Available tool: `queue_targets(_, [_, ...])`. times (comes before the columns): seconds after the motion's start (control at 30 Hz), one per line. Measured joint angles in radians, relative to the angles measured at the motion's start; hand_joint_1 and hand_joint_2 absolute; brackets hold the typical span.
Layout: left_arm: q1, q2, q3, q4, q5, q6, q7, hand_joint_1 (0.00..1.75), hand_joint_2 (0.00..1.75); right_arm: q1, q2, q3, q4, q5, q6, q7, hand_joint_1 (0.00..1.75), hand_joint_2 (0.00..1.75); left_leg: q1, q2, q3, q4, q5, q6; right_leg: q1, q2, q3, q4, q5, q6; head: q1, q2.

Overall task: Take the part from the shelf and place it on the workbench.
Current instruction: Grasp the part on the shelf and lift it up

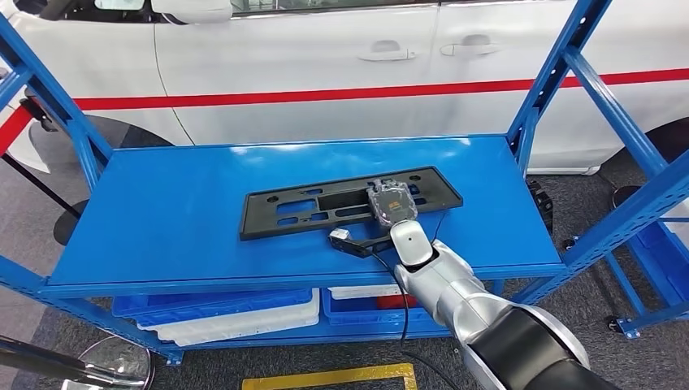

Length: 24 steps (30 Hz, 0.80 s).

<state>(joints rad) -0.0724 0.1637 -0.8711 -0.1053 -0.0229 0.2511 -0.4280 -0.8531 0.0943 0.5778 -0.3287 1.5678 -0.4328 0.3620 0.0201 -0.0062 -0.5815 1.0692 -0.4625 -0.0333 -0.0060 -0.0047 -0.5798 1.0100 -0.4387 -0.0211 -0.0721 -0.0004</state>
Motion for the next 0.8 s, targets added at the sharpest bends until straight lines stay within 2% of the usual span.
queue_targets(0.03, [0.0,0.0,0.0,0.0,0.0,-0.001,-0.001,0.0,0.0,-0.002,-0.003,-0.004,0.001,-0.001,0.001,0.0,1.75,1.75,-0.001,-0.001,0.018,-0.039,0.01,0.005,0.002,0.0,-0.002,0.002,0.0,0.006,0.0,0.0])
queue_targets(0.07, [0.0,0.001,0.0,0.0,0.0,-0.001,-0.002,0.0,0.0,-0.003,-0.005,-0.007,0.003,-0.001,0.002,0.0,1.75,1.75,-0.003,-0.001,0.024,-0.055,0.009,0.012,0.003,0.001,-0.005,0.003,0.001,0.011,0.0,0.0])
queue_targets(0.17, [-0.001,0.001,0.0,0.0,0.0,-0.002,-0.004,0.0,0.0,-0.005,-0.012,-0.012,0.007,-0.003,0.005,0.0,1.75,1.75,-0.007,-0.001,0.021,-0.06,0.016,0.035,0.001,0.003,-0.01,0.007,0.001,0.028,0.0,0.0])
queue_targets(0.2, [-0.002,0.001,0.0,0.0,0.0,-0.002,-0.004,0.0,0.0,-0.005,-0.014,-0.014,0.008,-0.003,0.006,0.0,1.75,1.75,-0.007,0.0,0.02,-0.062,0.019,0.042,-0.001,0.004,-0.019,0.027,-0.014,0.033,0.0,0.0])
queue_targets(0.23, [-0.003,0.001,0.0,0.0,0.0,-0.002,-0.005,0.0,0.0,-0.004,-0.017,-0.017,0.009,-0.004,0.004,0.0,1.75,1.75,-0.006,0.0,0.019,-0.065,0.022,0.048,-0.002,0.004,-0.037,0.066,-0.04,0.037,0.0,0.0])
queue_targets(0.3, [-0.004,0.001,0.0,0.0,0.0,-0.002,-0.009,0.0,0.0,-0.001,-0.02,-0.024,0.013,-0.003,-0.004,-0.003,1.75,1.75,-0.008,0.001,0.014,-0.065,0.024,0.054,-0.004,0.004,-0.1,0.199,-0.108,0.042,0.0,0.0])
queue_targets(0.33, [-0.003,0.001,0.0,0.0,0.0,-0.002,-0.012,0.0,0.0,0.001,-0.021,-0.027,0.015,-0.002,-0.01,-0.005,1.75,1.75,-0.009,0.001,0.011,-0.065,0.025,0.055,-0.004,0.004,-0.13,0.261,-0.131,0.043,0.0,0.0])
queue_targets(0.37, [-0.003,0.001,0.0,0.0,0.0,-0.001,-0.017,0.0,0.0,0.003,-0.022,-0.03,0.016,-0.001,-0.015,-0.008,1.75,1.75,-0.01,0.001,0.01,-0.064,0.025,0.056,-0.004,0.004,-0.146,0.295,-0.135,0.042,0.0,0.0])
queue_targets(0.4, [-0.003,0.001,0.0,0.0,0.0,0.0,-0.023,0.0,0.0,0.004,-0.022,-0.033,0.017,0.0,-0.019,-0.01,1.75,1.75,-0.011,0.001,0.01,-0.064,0.025,0.056,-0.004,0.004,-0.144,0.29,-0.12,0.04,0.0,0.0])
queue_targets(0.43, [-0.003,0.0,0.0,0.0,0.0,0.001,-0.03,0.0,0.0,0.004,-0.022,-0.035,0.018,0.001,-0.023,-0.012,1.74,1.75,-0.012,0.0,0.012,-0.064,0.025,0.055,-0.003,0.004,-0.121,0.244,-0.089,0.035,0.0,0.0])
queue_targets(0.5, [-0.004,-0.001,0.0,0.0,0.0,0.005,-0.047,0.0,0.0,-0.001,-0.021,-0.04,0.019,0.002,-0.03,-0.02,1.74,1.75,-0.015,0.0,0.015,-0.063,0.023,0.052,0.001,0.003,-0.05,0.101,-0.023,0.022,0.0,0.0])
queue_targets(0.53, [-0.004,-0.002,0.0,0.0,0.0,0.008,-0.059,0.0,0.0,-0.003,-0.021,-0.043,0.019,0.002,-0.033,-0.024,1.74,1.75,-0.017,0.0,0.014,-0.063,0.023,0.049,0.004,0.002,-0.025,0.046,-0.006,0.017,0.0,0.0])
queue_targets(0.57, [-0.005,-0.003,0.0,0.0,0.0,0.011,-0.073,0.0,0.0,-0.004,-0.021,-0.046,0.019,0.003,-0.037,-0.028,1.75,1.75,-0.018,0.0,0.013,-0.062,0.022,0.045,0.007,0.002,-0.012,0.017,-0.001,0.015,0.0,0.0])
queue_targets(0.67, [-0.006,-0.003,0.0,0.0,0.0,0.016,-0.125,0.0,1.31,-0.005,-0.021,-0.057,0.019,0.004,-0.054,-0.039,1.75,1.75,-0.018,0.0,0.012,-0.062,0.021,0.029,0.005,0.001,-0.008,0.0,0.0,0.006,0.0,0.0])
queue_targets(0.7, [-0.007,-0.002,0.0,0.0,-0.001,0.017,-0.139,0.0,1.75,-0.005,-0.02,-0.061,0.019,0.004,-0.059,-0.043,1.75,1.75,-0.018,0.0,0.007,-0.05,0.011,0.024,0.002,0.0,-0.005,-0.004,0.002,0.001,0.0,0.0])
queue_targets(0.73, [-0.008,-0.001,0.0,0.0,-0.001,0.017,-0.15,0.0,1.75,-0.005,-0.019,-0.066,0.019,0.004,-0.064,-0.047,1.75,1.75,-0.017,0.0,-0.006,-0.019,-0.01,0.019,-0.001,-0.002,-0.003,-0.009,0.004,-0.004,0.0,0.0])
queue_targets(0.8, [-0.009,0.001,-0.001,0.0,0.0,0.018,-0.161,0.0,1.75,-0.004,-0.019,-0.077,0.019,0.002,-0.076,-0.058,1.75,1.75,-0.013,0.0,-0.061,0.103,-0.073,0.011,-0.001,-0.006,-0.001,-0.01,0.004,-0.01,0.0,0.0])
